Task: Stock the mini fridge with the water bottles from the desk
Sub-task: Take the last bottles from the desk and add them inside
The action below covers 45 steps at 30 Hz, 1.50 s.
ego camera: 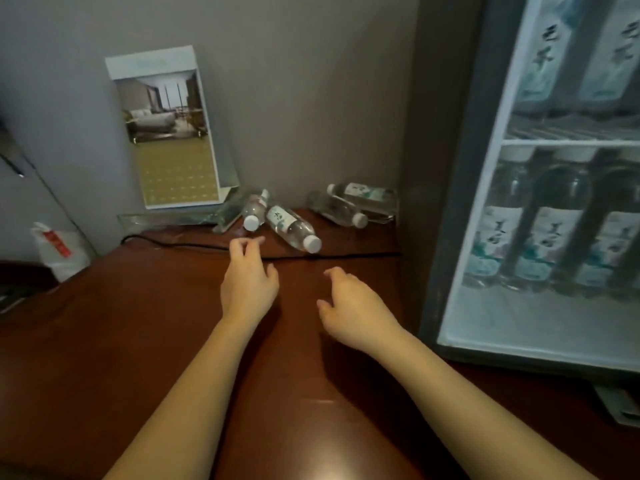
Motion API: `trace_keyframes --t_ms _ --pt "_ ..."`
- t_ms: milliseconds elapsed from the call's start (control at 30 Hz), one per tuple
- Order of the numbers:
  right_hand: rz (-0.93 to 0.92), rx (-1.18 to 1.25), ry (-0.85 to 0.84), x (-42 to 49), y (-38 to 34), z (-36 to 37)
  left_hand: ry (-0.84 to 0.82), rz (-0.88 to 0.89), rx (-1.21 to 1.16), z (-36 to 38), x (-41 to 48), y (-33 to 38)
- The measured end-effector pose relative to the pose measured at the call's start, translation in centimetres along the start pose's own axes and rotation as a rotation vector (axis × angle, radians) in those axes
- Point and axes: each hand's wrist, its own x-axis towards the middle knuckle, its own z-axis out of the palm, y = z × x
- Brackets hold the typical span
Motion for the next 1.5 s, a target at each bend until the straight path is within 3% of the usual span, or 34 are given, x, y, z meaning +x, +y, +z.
trace_keyframes --t_ms 133,233,400,667,833,1100,1200,1333,1500 --pt "0.228 0.004 0.080 8.5 -1.6 1.8 0.080 -0.040 -0.009 -0.2 1.0 -1.1" --pt "0.282 -0.058 0.166 13.9 -2.3 3.0 0.001 -0.010 0.005 0.5 0.7 -1.5" --pt "0.333 -0.193 0.155 18.4 -1.6 4.6 -0.024 0.016 0.010 1.0 1.0 -1.8" --pt "0.284 -0.241 0.173 18.2 -1.2 4.6 -0.032 0.066 0.005 1.1 0.9 -1.6" --pt "0.248 -0.248 0.090 16.2 -2.5 2.3 -0.050 0.046 0.013 1.3 1.0 -1.9" --pt "-0.036 -0.529 -0.018 8.0 -5.3 -3.3 -0.126 0.032 0.016 0.7 1.3 -2.4" --pt "-0.084 -0.687 -0.141 6.0 -6.7 -6.2 -0.209 0.096 -0.165 0.2 1.4 -2.2" --pt "-0.100 -0.747 -0.189 4.1 -7.5 -9.3 -0.478 0.025 -0.647 -0.5 0.7 -0.9" --pt "-0.094 -0.287 0.068 3.6 -6.5 -10.3 -0.824 -0.037 -0.956 0.0 -0.4 -0.2"
